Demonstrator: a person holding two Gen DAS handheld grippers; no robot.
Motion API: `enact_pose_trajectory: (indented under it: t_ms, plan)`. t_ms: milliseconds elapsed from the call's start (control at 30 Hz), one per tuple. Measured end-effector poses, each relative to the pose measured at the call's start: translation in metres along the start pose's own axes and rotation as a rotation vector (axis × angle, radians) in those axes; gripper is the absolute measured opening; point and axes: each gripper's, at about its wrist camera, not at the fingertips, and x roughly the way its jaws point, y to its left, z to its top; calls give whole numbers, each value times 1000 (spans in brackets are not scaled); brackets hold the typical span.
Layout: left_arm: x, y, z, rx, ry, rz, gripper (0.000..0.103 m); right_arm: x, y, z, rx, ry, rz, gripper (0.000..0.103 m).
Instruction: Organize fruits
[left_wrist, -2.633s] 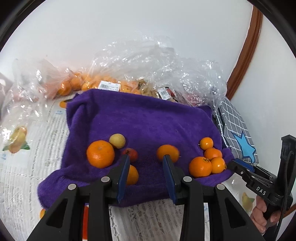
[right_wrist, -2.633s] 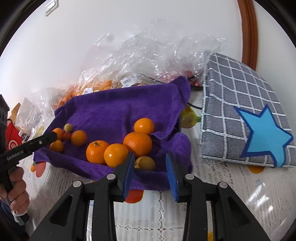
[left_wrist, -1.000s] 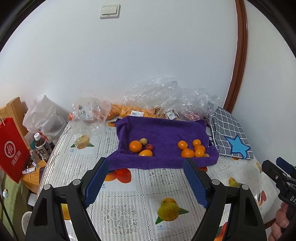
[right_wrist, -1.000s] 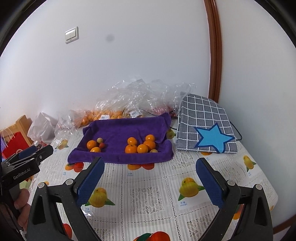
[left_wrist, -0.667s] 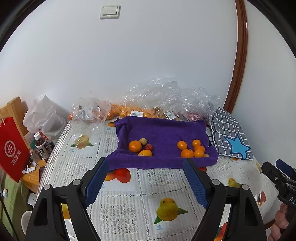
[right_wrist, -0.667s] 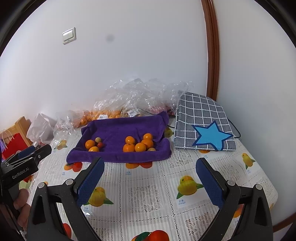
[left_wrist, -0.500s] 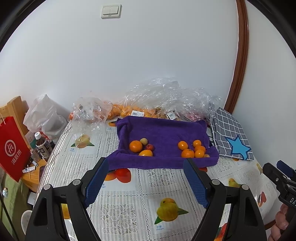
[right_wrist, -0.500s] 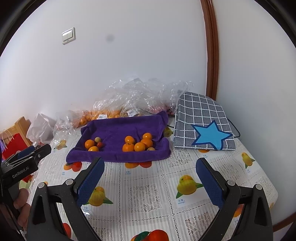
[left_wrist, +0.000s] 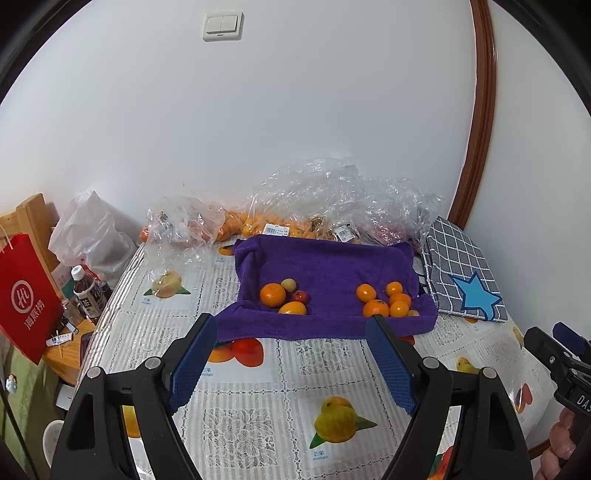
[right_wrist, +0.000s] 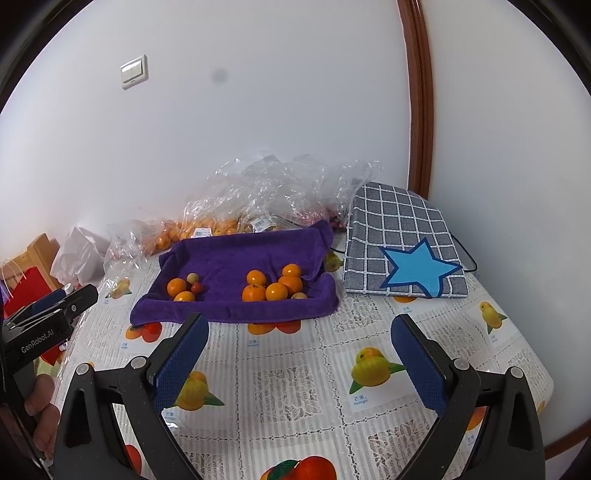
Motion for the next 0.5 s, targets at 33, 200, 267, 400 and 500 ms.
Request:
enact_pose_trajectory:
  t_ms: [33,200,267,400,500]
  plan:
    - [0,0,1,-1,0,-1,82,0,0,0,1,0,-1,98]
    - [0,0,2,-2,0,-1,82,-1,1,0,2,-2,-2,98]
    - [0,0,1,-1,-2,1,82,-1,1,0,3,-3,-2,98]
    - [-1,0,2,-2,-2,0,82,-2,2,0,5,-5,-1,98]
    - [-1,-1,3,-1,-4,4,82,-3,2,0,6,-5,0,98]
